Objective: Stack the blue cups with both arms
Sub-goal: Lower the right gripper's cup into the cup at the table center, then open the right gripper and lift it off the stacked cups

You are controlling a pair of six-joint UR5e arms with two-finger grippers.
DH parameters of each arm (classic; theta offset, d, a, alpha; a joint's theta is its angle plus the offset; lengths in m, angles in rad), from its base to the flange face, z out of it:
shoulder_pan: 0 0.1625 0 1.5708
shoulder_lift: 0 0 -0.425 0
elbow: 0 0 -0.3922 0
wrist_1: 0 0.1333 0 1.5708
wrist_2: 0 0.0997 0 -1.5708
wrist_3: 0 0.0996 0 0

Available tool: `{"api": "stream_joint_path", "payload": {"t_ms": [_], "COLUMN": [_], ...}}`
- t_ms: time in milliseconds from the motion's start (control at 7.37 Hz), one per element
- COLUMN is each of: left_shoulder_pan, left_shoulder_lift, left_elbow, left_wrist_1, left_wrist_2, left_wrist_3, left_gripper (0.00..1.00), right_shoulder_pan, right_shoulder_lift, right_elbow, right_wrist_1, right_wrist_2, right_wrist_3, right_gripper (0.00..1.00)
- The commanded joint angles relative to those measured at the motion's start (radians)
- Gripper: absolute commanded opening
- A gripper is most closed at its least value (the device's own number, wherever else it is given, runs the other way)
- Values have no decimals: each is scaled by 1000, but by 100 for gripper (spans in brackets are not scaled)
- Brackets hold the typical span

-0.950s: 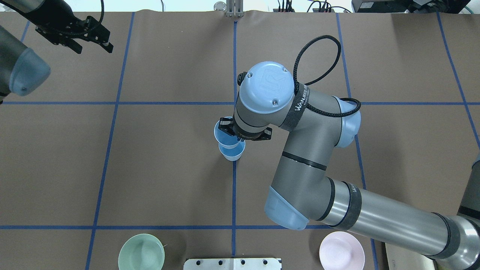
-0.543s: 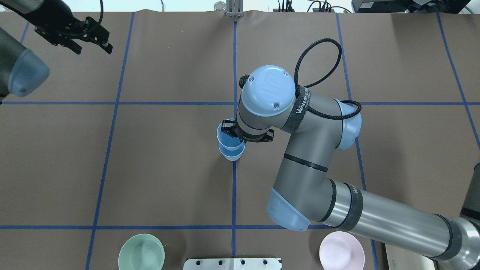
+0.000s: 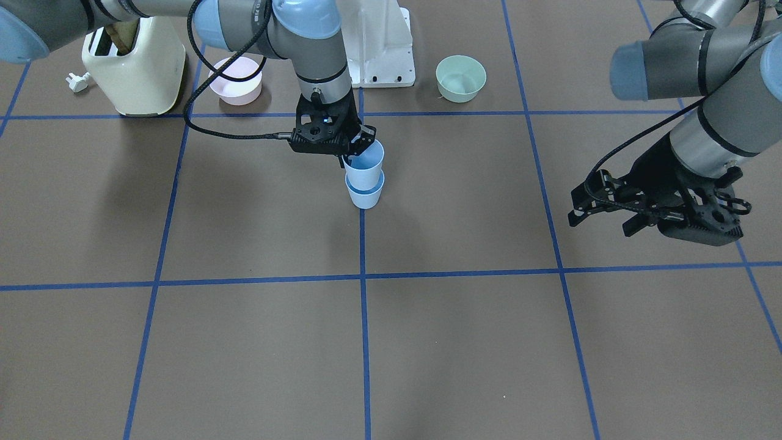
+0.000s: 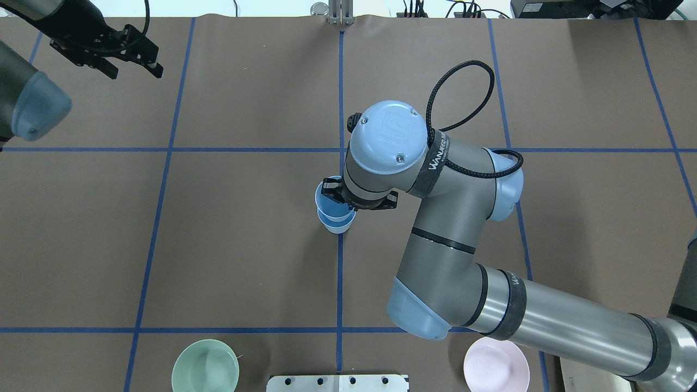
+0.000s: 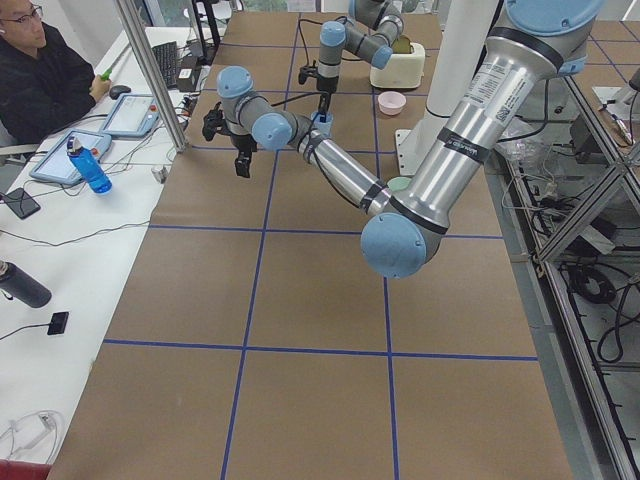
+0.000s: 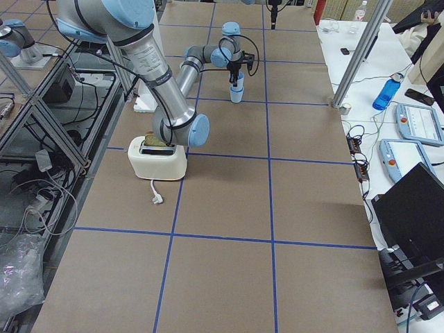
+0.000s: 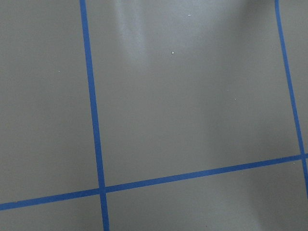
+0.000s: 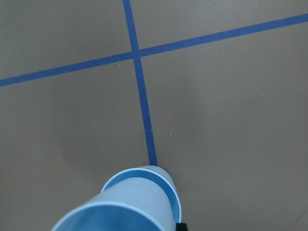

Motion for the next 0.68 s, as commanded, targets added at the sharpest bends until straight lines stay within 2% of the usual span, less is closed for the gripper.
{"api": "stream_joint_path", "payload": {"t_ms": [0,136,271,543], "left_shoulder_pan": [0,0,0,0], "left_shoulder_lift": [0,0,0,0], "left_elbow": [0,0,0,0], "left_wrist_1": [0,0,0,0], "left_wrist_2": [2,2,2,0], "left_wrist_3": [1,0,0,0], "left_gripper": [98,98,98,98], "right_shoulder_pan": [-4,-4,-4,-2], "right_shoulder_lift": [1,-4,-15,-13], "right_elbow": [-3,-3,-12,-7], "right_wrist_1": [2,21,58,61], "right_wrist_2": [-5,-12,-16,-33], "right_wrist_3": [-1,-3,-3,-21], "right_gripper": [0,0,99,100]}}
